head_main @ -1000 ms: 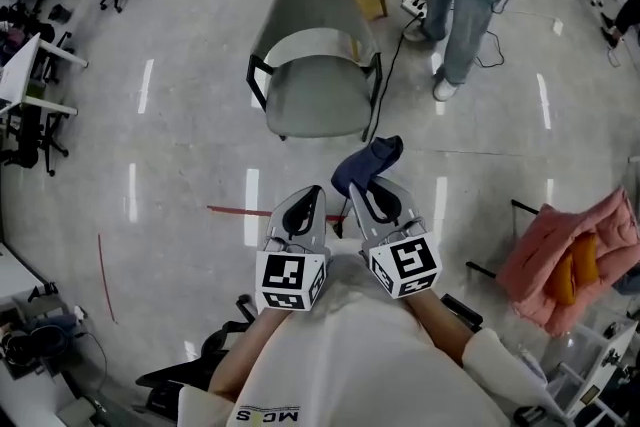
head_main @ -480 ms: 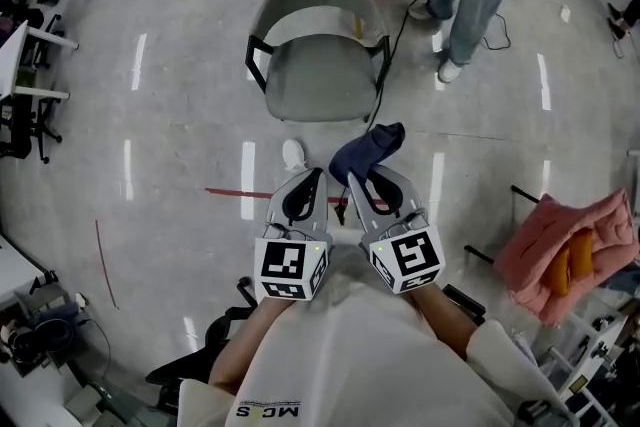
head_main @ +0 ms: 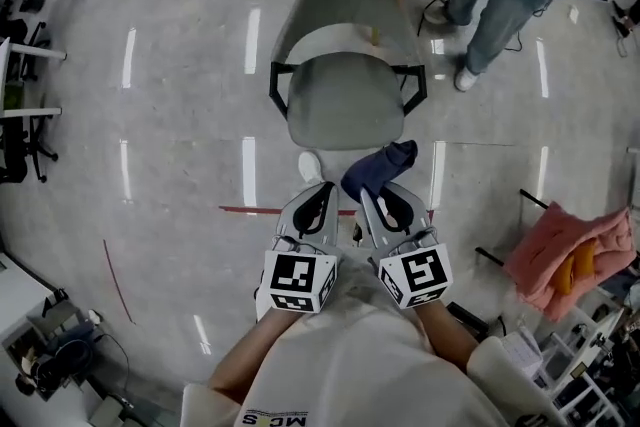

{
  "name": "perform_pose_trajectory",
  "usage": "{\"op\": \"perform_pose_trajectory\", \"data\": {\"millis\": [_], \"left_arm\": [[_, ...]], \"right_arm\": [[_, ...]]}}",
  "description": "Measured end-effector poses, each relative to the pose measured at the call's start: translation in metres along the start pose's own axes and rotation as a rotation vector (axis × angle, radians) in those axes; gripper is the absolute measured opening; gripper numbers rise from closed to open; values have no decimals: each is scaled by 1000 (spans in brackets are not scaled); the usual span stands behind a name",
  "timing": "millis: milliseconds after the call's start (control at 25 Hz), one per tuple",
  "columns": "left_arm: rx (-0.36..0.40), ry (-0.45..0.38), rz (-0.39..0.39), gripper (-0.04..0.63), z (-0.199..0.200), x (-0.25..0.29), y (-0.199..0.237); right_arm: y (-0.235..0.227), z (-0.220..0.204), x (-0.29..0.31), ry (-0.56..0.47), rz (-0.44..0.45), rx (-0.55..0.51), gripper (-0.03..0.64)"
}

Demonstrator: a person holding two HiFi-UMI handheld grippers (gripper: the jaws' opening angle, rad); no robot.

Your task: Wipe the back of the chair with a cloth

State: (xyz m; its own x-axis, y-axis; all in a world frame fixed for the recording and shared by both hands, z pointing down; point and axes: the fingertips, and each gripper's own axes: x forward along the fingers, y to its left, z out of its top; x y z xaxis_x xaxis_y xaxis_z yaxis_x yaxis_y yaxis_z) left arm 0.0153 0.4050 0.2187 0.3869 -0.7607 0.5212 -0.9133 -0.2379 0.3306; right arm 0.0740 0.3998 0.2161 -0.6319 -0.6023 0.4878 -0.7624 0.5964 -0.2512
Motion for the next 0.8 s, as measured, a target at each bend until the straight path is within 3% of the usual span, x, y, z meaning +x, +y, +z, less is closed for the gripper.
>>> {"op": "perform_pose_trajectory", "data": {"millis": [160,360,600,800], "left_arm": [[25,12,-46,0,23,10,36],[6,-6,-53,0,47,17,79],[-39,-4,-36,0,64,44,107],[-19,-21,-4,0,76,75,117]], "right_arm": [[-3,15,35,20,-66,38,77],[-10,39,70,13,-103,6,77],[-24,65,114,14,-67,-39,77],[-35,72,153,5,14,-76,77]]}}
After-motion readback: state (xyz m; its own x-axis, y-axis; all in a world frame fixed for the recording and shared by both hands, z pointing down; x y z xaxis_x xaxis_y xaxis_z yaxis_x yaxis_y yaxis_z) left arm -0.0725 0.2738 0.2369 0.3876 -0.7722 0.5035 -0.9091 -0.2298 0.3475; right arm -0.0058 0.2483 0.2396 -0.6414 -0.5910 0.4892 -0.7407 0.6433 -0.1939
